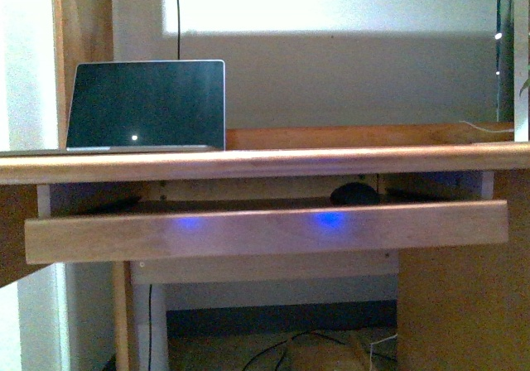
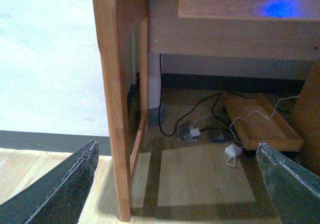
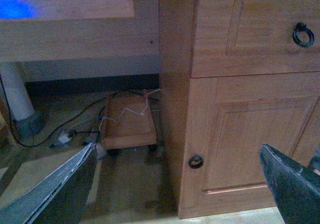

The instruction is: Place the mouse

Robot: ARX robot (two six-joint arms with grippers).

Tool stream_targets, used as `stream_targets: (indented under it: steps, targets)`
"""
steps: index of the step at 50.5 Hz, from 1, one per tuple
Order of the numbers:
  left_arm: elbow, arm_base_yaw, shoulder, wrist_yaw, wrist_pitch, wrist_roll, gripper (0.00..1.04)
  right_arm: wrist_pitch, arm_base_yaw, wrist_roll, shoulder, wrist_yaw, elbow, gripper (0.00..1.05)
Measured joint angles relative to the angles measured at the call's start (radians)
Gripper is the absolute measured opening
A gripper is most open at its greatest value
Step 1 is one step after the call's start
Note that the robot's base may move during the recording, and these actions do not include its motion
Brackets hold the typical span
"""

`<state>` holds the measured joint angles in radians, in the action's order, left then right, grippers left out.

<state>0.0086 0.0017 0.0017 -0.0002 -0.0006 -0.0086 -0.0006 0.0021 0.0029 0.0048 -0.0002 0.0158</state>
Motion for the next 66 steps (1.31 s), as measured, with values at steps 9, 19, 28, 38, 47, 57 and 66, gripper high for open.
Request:
stream_targets:
  steps: [9, 19, 28, 38, 47, 57, 66]
  targets:
    - [0.0, 0.0, 0.0, 0.0, 0.0, 0.0, 0.97, 0.0, 0.0, 0.0, 0.0, 0.0, 0.0, 0.97]
    - [0.0, 0.0, 0.0, 0.0, 0.0, 0.0, 0.97, 0.0, 0.0, 0.0, 0.0, 0.0, 0.0, 0.97]
    - [0.069, 0.033, 0.27, 0.214, -0.076, -0.037, 0.97, 0.0, 0.0, 0.0, 0.0, 0.0, 0.0, 0.97]
    - [0.156, 0.195, 0.867, 0.304, 0.424, 0.463, 0.97, 0.0, 0.0, 0.0, 0.0, 0.0, 0.0, 0.97]
    - [0.299, 0.228, 1.323, 0.341, 0.874, 0.948, 0.97, 0.0, 0.0, 0.0, 0.0, 0.0, 0.0, 0.97]
    - [0.494, 0.154, 1.683, 0.42, 1.107, 1.289, 0.97, 0.0, 0.0, 0.0, 0.0, 0.0, 0.0, 0.97]
    - [0.567, 0.091, 1.81, 0.454, 1.141, 1.373, 0.97, 0.0, 0.0, 0.0, 0.0, 0.0, 0.0, 0.97]
